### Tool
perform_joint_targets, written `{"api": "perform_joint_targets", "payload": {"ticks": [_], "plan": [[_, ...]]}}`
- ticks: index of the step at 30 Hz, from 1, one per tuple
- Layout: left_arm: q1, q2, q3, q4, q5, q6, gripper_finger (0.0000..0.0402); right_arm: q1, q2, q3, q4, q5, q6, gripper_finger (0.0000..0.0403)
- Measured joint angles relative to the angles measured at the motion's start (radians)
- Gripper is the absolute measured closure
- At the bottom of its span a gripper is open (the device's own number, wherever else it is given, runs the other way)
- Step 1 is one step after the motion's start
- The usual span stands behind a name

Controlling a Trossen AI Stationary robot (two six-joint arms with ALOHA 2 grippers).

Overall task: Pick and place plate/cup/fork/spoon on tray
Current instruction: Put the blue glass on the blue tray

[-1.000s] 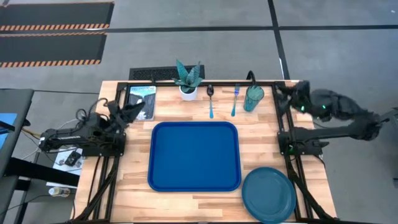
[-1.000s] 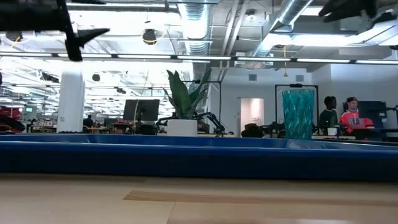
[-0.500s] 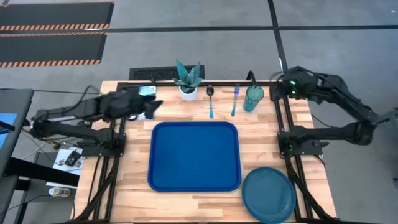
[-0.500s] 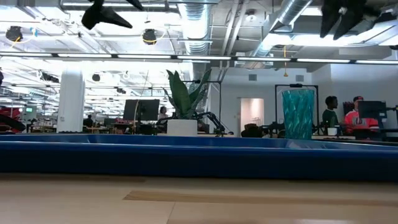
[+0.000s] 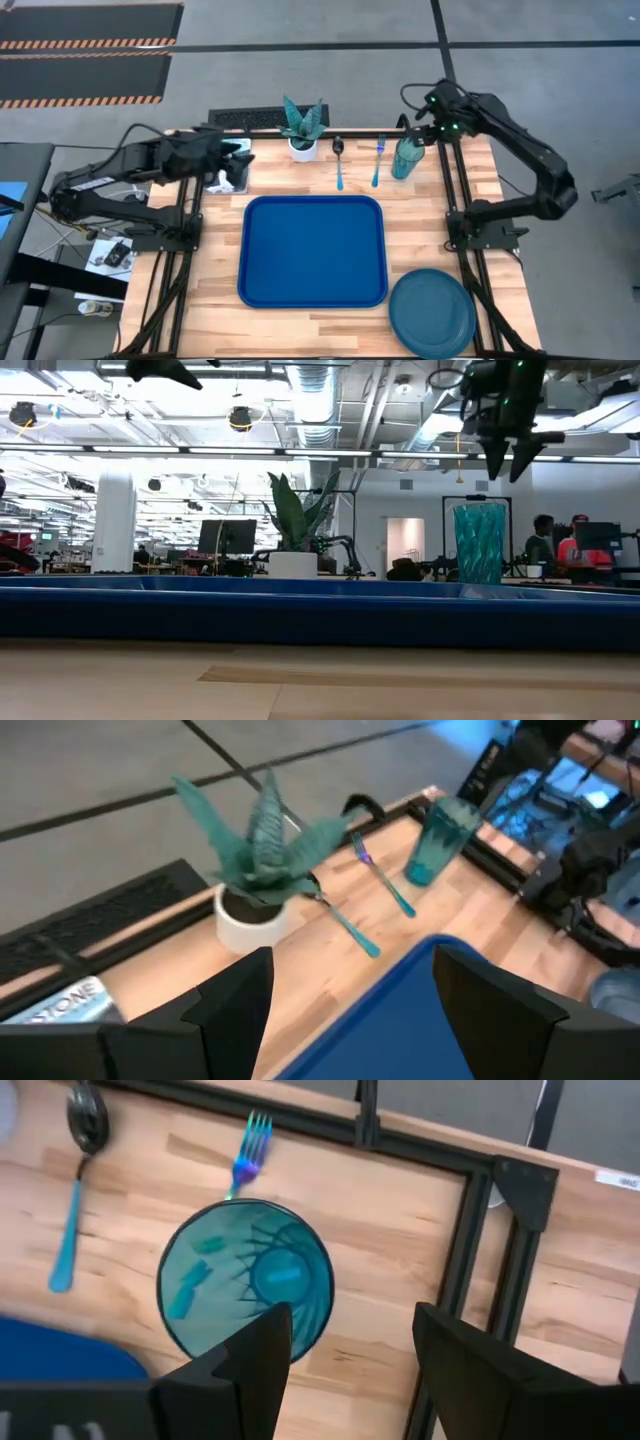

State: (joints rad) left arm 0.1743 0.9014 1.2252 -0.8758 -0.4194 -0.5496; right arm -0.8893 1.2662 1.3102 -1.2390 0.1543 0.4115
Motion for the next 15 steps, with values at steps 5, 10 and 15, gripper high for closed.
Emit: {"api": "perform_joint_targets", "payload": {"ticks": [5, 10, 15], "plan": [[0.037, -0.082, -0.024, -0.031, -0.026, -0.004, 0.014, -0.009, 0.068, 0.0, 0.011, -0.002, -0.023, 0.0168], [0.053, -0.127, -0.037, -0.043, -0.034, -0.012, 0.014, -0.009, 0.106, -0.047, 0.059, -0.002, -0.037, 0.0168], [0.053, -0.132, -0.037, -0.043, -0.037, -0.012, 0.014, -0.055, 0.11, -0.142, 0.116, -0.036, -0.072, 0.0172]]}}
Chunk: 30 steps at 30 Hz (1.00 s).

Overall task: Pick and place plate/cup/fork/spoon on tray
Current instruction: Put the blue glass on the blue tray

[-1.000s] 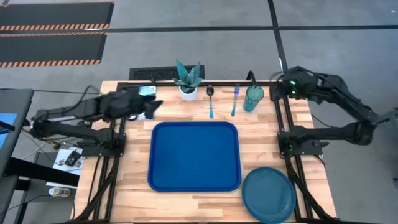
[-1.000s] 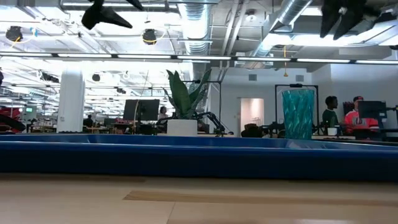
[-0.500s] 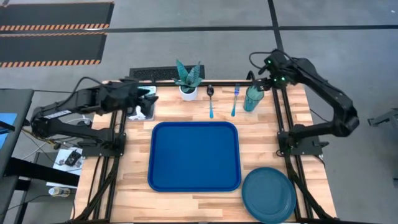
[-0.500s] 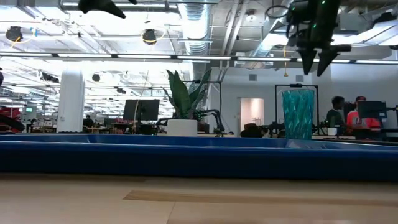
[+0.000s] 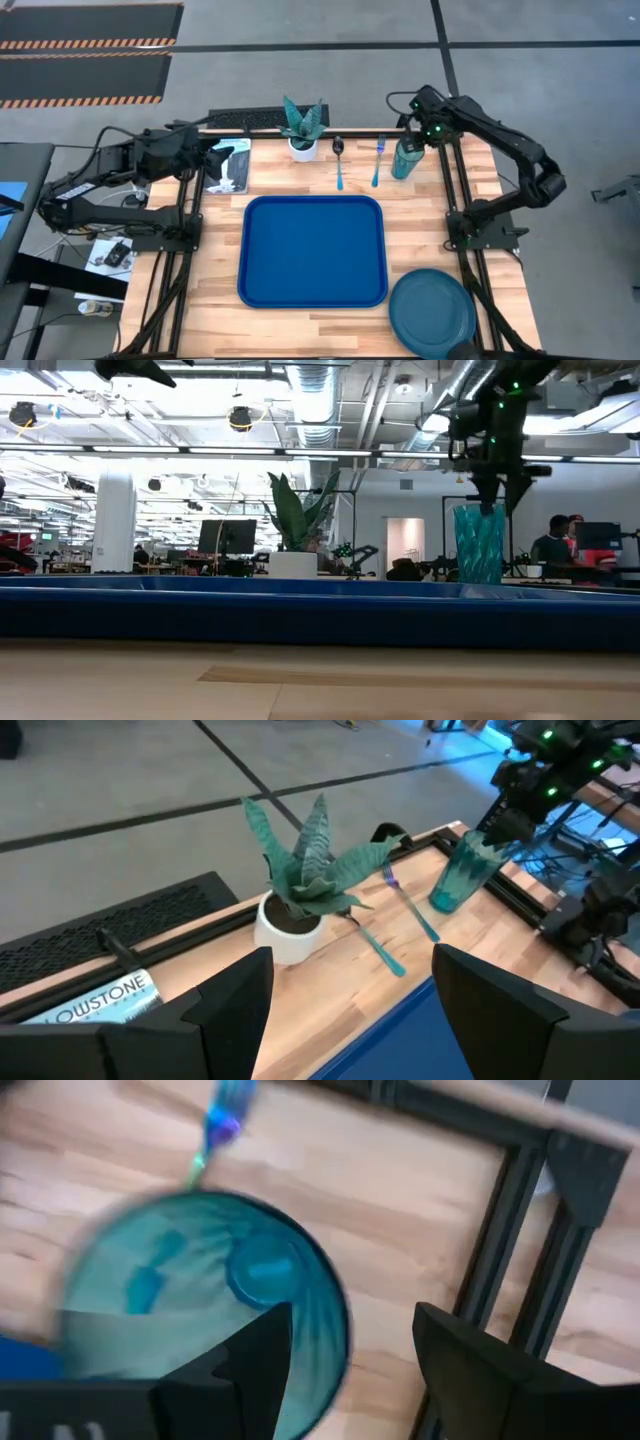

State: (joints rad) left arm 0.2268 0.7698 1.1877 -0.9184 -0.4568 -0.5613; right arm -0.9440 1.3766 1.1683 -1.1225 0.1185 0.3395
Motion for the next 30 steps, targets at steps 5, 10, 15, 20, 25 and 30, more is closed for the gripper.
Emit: {"api": "perform_joint_targets", "payload": {"ticks": [5, 10, 15, 20, 25, 30], "plan": [[0.0, 0.004, 0.0, -0.001, -0.002, 0.009, 0.014, -0.052, -0.024, -0.092, 0.081, -0.1, -0.008, 0.0205], [0.0, 0.004, 0.0, -0.002, -0.044, 0.011, 0.014, -0.044, -0.026, -0.113, 0.084, -0.093, -0.003, 0.0293], [0.0, 0.004, 0.0, -0.003, -0.063, 0.012, 0.014, -0.018, -0.026, -0.109, 0.092, -0.095, 0.001, 0.0387], [0.0, 0.014, 0.0, -0.004, -0.064, 0.012, 0.014, 0.032, -0.024, -0.041, 0.021, -0.09, 0.003, 0.0392], [0.0, 0.025, -0.001, -0.009, -0.067, 0.027, 0.014, 0.104, -0.024, 0.135, -0.065, -0.089, 0.029, 0.0394], [0.0, 0.027, -0.001, -0.018, -0.077, 0.059, 0.014, 0.239, 0.036, 0.347, -0.136, -0.091, 0.053, 0.0394]]}}
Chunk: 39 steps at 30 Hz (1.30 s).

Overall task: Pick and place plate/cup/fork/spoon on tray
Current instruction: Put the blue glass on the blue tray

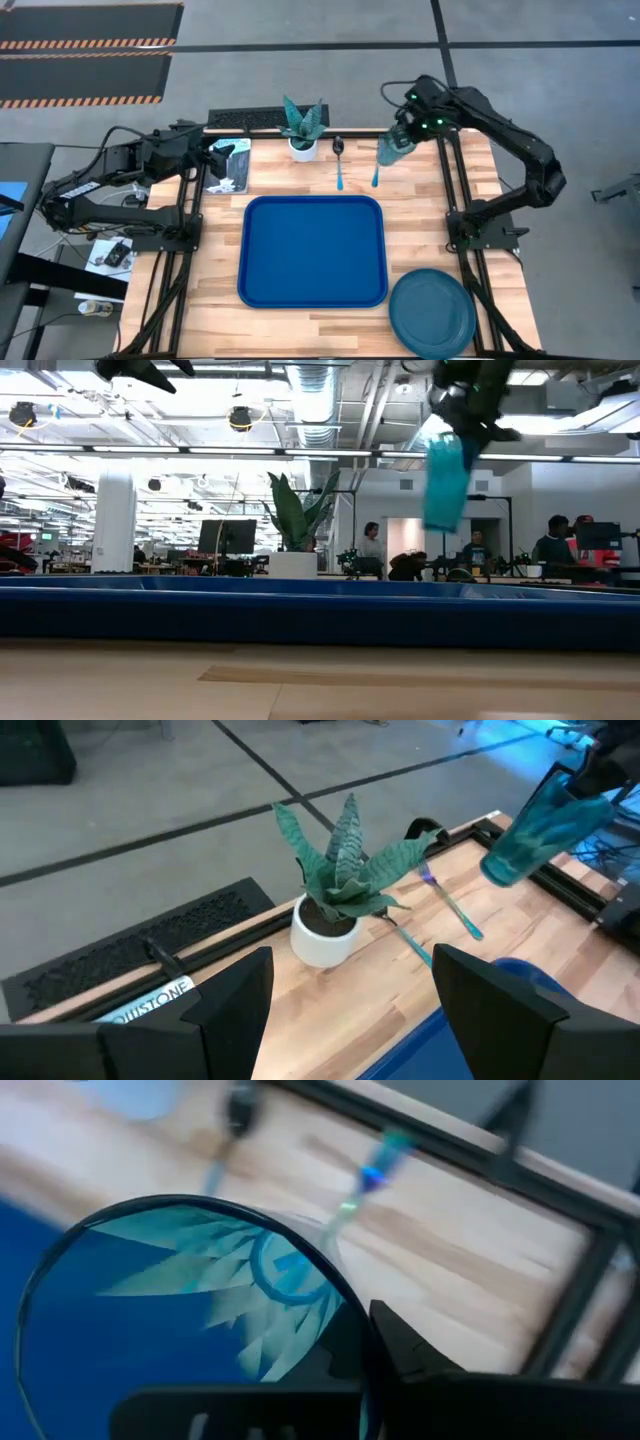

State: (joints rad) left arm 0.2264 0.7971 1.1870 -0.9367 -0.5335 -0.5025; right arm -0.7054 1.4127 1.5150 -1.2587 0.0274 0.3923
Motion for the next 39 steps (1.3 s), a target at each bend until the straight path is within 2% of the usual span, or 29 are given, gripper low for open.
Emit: {"api": "perform_joint_targets", "payload": {"ticks": [9, 14, 17, 21, 28, 34, 39], "plan": [[0.028, -0.001, 0.0, -0.052, -0.003, 0.036, 0.014, 0.318, 0.371, 0.454, -0.047, -0.01, -0.034, 0.0394], [0.048, -0.002, 0.0, -0.134, -0.003, 0.039, 0.014, 0.427, 0.603, 0.73, -0.064, -0.009, -0.096, 0.0394], [0.056, -0.002, 0.0, -0.166, -0.002, 0.039, 0.014, 0.471, 0.72, 0.844, -0.06, -0.011, -0.126, 0.0394], [0.057, -0.001, 0.0, -0.198, -0.004, 0.041, 0.014, 0.499, 0.773, 0.811, 0.031, -0.107, -0.123, 0.0391], [0.057, -0.005, 0.0, -0.236, -0.006, 0.038, 0.014, 0.544, 0.838, 0.812, 0.083, -0.135, -0.113, 0.0389], [0.057, -0.008, 0.001, -0.235, -0.017, 0.037, 0.014, 0.546, 0.835, 0.812, 0.094, -0.125, -0.112, 0.0392], [0.057, -0.008, 0.001, -0.235, -0.022, 0.035, 0.014, 0.545, 0.855, 0.815, 0.109, -0.07, -0.113, 0.039]]}}
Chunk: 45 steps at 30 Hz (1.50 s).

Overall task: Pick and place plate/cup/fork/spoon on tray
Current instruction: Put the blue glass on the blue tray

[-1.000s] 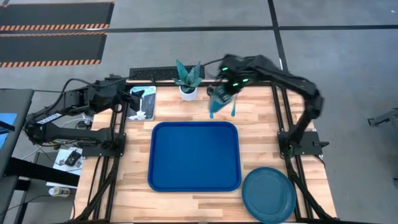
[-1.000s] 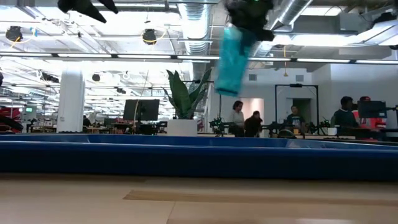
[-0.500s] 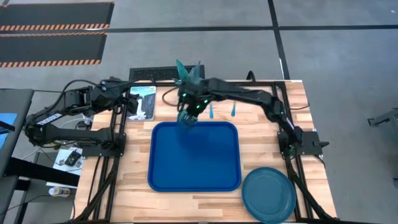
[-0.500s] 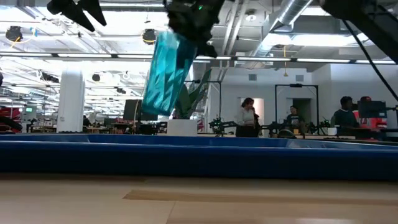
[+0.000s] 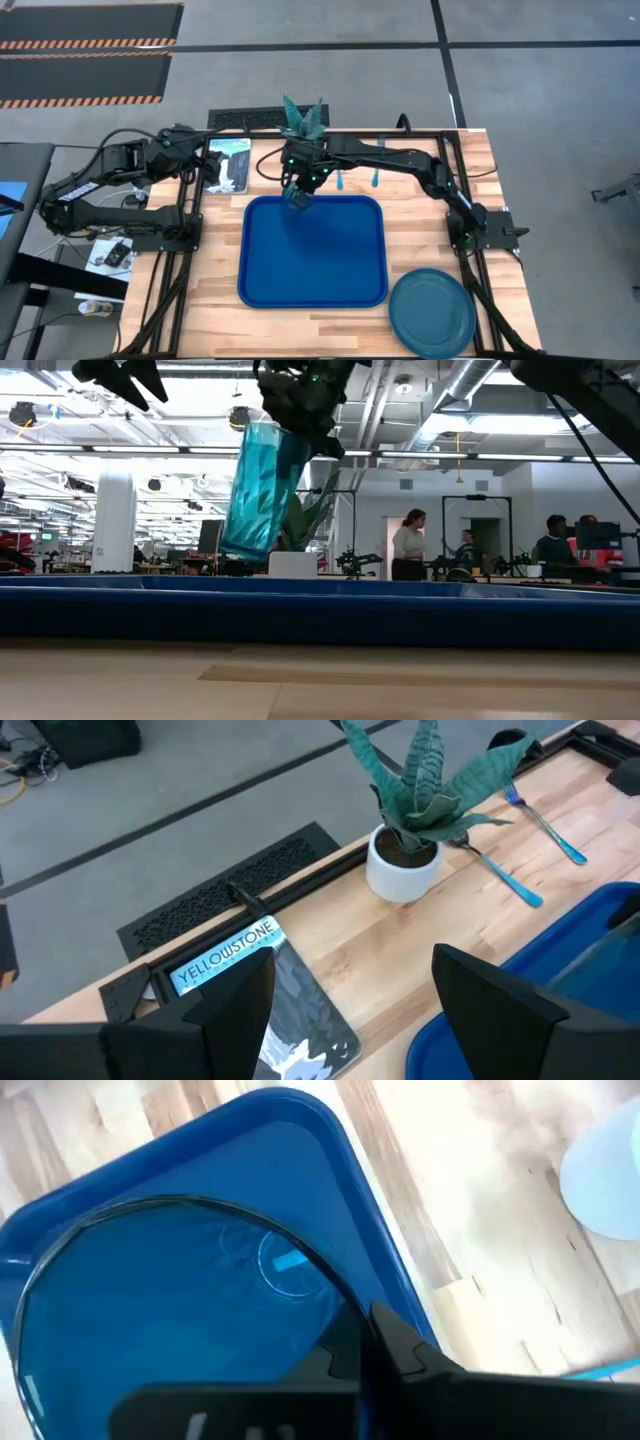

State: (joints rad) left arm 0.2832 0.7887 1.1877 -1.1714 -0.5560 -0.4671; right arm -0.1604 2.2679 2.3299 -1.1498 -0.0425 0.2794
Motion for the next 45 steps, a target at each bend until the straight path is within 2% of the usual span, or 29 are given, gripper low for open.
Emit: {"api": "perform_joint_targets", "payload": {"ticks": [6, 20, 33, 45], "plan": [[0.0, 0.001, 0.0, 0.001, -0.002, 0.0, 0.014, -0.009, 0.063, -0.004, -0.009, -0.013, 0.009, 0.0383], [0.0, 0.001, 0.0, 0.003, -0.008, -0.005, 0.014, -0.016, 0.069, -0.002, 0.012, -0.009, 0.001, 0.0369], [0.0, 0.001, 0.0, 0.003, -0.007, -0.004, 0.014, -0.014, 0.069, -0.003, 0.045, -0.009, -0.042, 0.027], [0.0, 0.001, 0.0, 0.002, -0.006, -0.004, 0.014, -0.012, 0.065, 0.025, 0.11, -0.01, -0.056, 0.0207]]}}
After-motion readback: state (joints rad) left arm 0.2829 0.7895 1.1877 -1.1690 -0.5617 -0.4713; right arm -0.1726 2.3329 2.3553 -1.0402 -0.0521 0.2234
